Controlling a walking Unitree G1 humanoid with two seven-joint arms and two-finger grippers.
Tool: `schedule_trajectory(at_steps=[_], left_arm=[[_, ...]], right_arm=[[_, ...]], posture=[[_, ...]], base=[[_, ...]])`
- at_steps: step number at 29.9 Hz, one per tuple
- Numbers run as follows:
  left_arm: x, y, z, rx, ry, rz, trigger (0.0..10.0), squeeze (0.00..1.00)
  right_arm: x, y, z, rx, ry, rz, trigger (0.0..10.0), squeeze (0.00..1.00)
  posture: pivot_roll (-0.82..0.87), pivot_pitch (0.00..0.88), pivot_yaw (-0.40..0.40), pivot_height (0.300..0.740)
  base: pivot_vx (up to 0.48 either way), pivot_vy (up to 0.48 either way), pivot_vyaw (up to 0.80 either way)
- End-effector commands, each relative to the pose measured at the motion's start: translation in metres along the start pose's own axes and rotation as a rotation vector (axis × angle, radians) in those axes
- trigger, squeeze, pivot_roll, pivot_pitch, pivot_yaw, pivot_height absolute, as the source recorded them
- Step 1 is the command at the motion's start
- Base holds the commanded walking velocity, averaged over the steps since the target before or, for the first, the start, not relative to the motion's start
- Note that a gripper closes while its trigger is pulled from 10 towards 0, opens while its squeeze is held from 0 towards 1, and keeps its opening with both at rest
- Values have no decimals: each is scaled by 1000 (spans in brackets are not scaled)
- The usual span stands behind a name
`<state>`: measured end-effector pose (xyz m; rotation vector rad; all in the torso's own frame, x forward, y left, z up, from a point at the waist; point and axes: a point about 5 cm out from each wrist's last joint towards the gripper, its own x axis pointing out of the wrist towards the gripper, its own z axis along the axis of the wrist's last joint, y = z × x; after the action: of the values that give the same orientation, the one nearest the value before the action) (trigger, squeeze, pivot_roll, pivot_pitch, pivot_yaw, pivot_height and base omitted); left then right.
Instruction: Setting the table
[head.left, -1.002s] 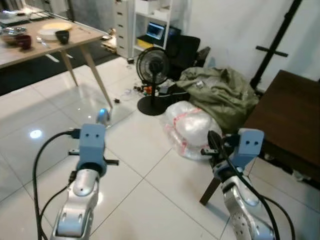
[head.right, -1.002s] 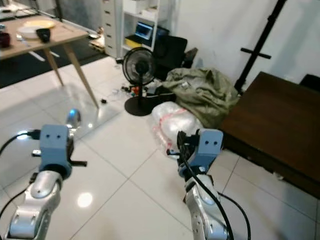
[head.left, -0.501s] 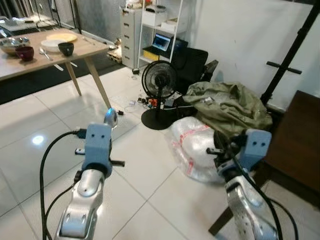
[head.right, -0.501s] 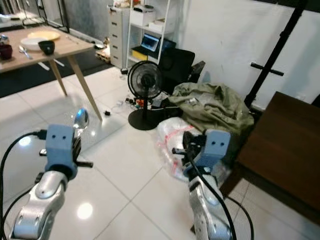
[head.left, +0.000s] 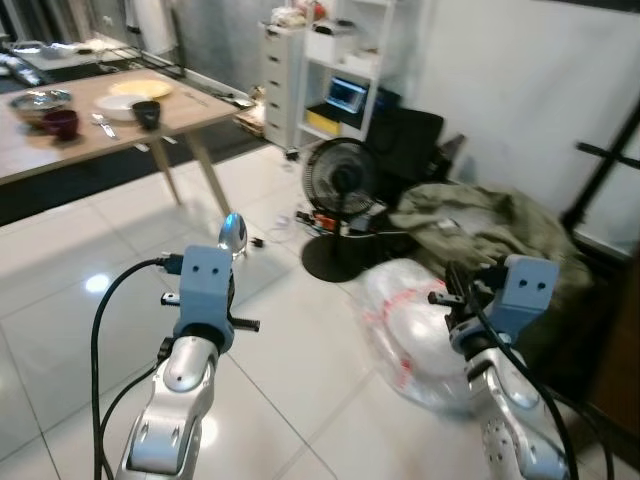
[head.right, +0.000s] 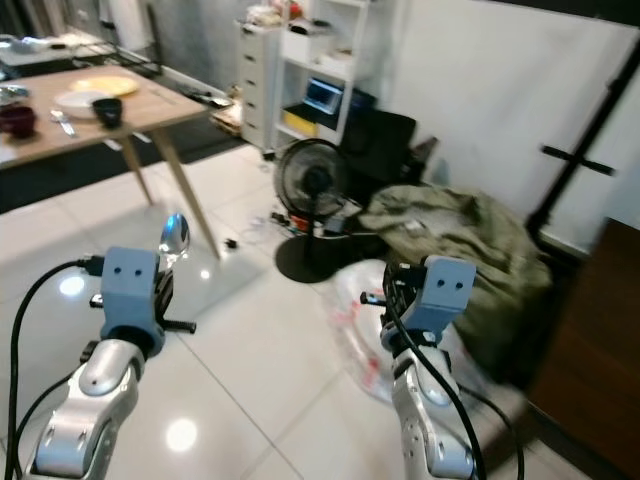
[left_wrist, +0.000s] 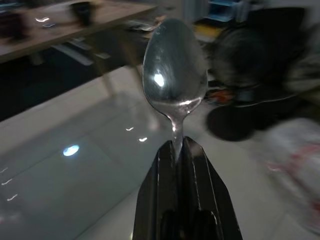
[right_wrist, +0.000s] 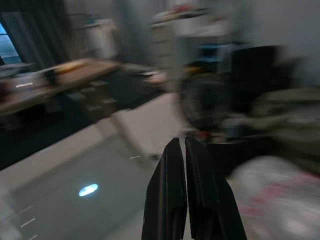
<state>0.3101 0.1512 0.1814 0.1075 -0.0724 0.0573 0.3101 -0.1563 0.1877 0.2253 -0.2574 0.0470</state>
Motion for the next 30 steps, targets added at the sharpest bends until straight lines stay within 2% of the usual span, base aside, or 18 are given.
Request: schedule_trajectory(at_steps=[1,24,30], left_arm=[[-1,-3,-2,-3,5,-8,10000,0],[-2,-2,-2,-2,5,-4,10000,0],[-2,-2,-2,-4,6,-3,10000,0]], right_arm=[[-3,-10,-1,-10,6,-33,10000,0],[-2,-6,-1,11,2,-18,10000,0],[-2,-7,-1,16,4,-31,10000,0]], posture=[[79,53,39,740],[88,64,41,740],[88,67,40,740]], base=[[472,0,750],[472,0,777],[472,0,0]])
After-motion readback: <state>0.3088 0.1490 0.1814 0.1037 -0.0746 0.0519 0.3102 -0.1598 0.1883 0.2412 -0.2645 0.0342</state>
